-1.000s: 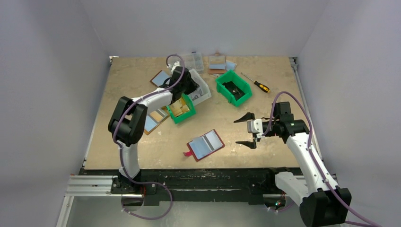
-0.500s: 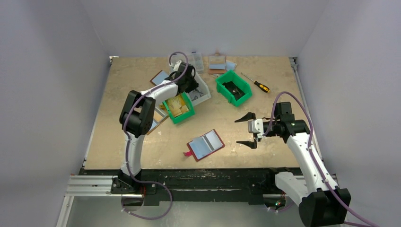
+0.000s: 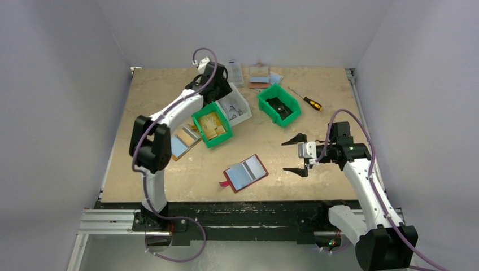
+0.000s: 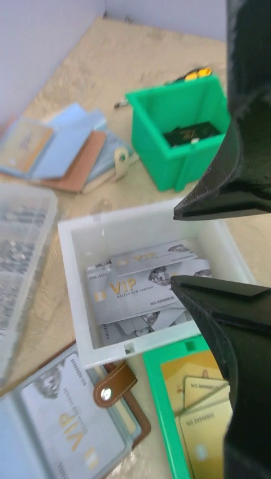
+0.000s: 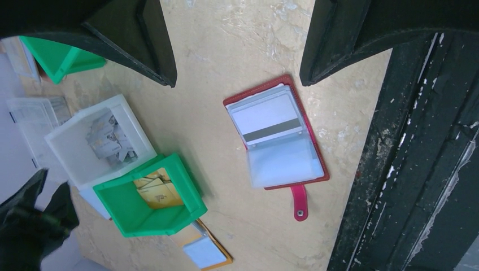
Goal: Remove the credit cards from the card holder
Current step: Place the credit card in the storage box.
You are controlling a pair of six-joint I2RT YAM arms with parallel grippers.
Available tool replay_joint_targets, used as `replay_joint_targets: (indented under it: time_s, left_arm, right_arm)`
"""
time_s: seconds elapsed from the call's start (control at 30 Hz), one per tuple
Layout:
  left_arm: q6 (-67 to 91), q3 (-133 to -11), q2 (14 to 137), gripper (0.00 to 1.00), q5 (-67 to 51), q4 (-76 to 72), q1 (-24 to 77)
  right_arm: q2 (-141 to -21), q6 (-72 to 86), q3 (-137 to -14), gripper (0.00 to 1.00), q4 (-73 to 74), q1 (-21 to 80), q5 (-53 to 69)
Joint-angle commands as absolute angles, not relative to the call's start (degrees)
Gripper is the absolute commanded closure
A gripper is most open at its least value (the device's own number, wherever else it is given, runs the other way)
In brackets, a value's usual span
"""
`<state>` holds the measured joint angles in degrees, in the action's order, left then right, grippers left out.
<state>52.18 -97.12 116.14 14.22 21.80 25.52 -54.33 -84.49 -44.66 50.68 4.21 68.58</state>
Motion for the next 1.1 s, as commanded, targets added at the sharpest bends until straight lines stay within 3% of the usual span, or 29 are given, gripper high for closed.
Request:
replay_joint_targets:
  time_s: [0.0, 0.23, 0.53, 0.7, 0.77, 0.9, 1.07]
  left_arm:
    - [41.98, -90.31, 99.69, 0.53, 13.28, 14.97, 25.01]
    - [32.82, -68.06, 75.45, 0.25, 4.16, 2.94, 23.35]
    - [25.11, -58.98, 62.09, 0.27, -6.89, 13.38, 21.53]
    - [30.6, -57.16, 63.2, 0.28, -11.18, 6.33, 21.53]
    - [33.76, -59.91, 68.75, 0.35, -12.11, 5.56, 21.53]
    - [35.95, -70.61, 83.2, 0.6, -11.11, 10.89, 21.53]
    - [36.96, -79.49, 97.07, 0.78, -7.39, 11.48, 22.17]
  right_arm:
    - [-53.46, -85.1, -46.22, 0.11, 51.83, 2.71, 70.99]
    - [-54.0, -84.28, -46.07, 0.11, 51.51, 0.96, 71.36]
    - [-52.87, -77.38, -44.1, 0.11, 46.45, 0.16, 70.73]
    - [-53.99, -74.92, -43.81, 0.11, 44.35, -1.83, 69.52]
    - [-54.14, -74.48, -43.77, 0.11, 43.96, -2.0, 69.04]
    - [-53.74, -74.36, -43.61, 0.11, 43.95, -2.67, 69.16]
    - [-53.79, -74.57, -43.67, 0.11, 44.18, -2.72, 69.5]
